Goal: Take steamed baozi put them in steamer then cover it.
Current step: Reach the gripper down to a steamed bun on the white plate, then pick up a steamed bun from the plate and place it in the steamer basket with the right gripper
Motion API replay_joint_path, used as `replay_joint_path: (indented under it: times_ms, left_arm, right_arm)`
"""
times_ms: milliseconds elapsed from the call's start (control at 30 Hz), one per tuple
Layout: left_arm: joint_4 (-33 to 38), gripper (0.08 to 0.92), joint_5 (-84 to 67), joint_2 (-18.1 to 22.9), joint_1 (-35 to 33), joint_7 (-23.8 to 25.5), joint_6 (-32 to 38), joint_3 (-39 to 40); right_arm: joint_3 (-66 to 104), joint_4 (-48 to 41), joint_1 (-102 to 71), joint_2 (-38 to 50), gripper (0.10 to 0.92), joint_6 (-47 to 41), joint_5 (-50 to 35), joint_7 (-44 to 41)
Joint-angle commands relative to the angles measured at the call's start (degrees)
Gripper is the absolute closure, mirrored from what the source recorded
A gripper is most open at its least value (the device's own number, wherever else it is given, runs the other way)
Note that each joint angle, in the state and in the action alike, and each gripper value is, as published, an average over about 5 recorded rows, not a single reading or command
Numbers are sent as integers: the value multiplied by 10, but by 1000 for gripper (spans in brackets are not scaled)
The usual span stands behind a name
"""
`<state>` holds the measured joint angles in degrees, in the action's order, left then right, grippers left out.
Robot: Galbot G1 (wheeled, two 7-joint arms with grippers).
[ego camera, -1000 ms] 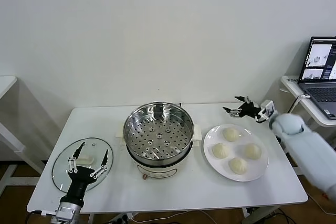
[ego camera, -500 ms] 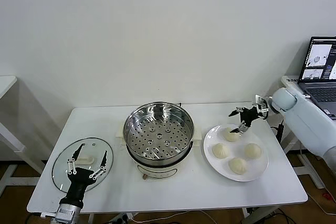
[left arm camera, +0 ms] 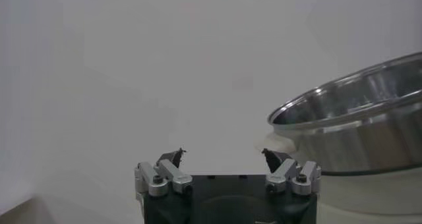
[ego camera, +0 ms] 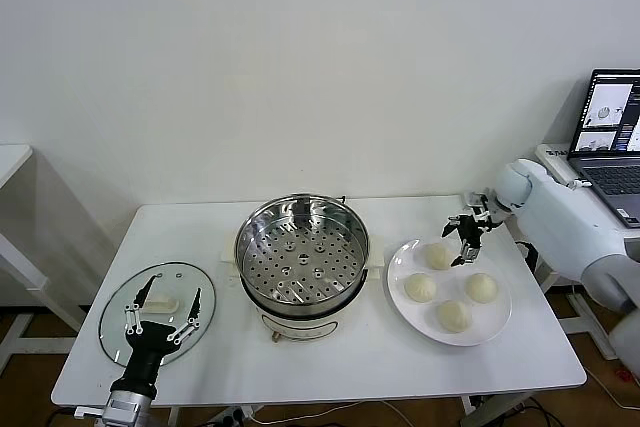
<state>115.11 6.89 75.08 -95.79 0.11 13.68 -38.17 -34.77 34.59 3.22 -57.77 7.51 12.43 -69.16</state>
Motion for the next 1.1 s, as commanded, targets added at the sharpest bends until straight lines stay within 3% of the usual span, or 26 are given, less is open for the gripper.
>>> replay_joint_path:
  times_ms: [33,300,667,833,1100]
  left_arm:
    - [-1,177,0,0,-1,0,1,-1]
    - [-2,177,-1,1,-1,-1,2,-4]
    - [-3,177,-1,1,0,-1,3,-6]
    - [0,177,-1,0,0,-1,3,-7]
    - [1,177,-2,-1,5,-1,4,-5]
  right_arm:
    - [-2,-47,4,-40,203,8,54,10]
    - [4,-60,-3,-56,205,12,66,19]
    - [-8,-27,0,-43,327,15,63,19]
    - [-31,36,31,-17,353,27,42,15]
    - [-145,182,178,4,355,134,-89,-10]
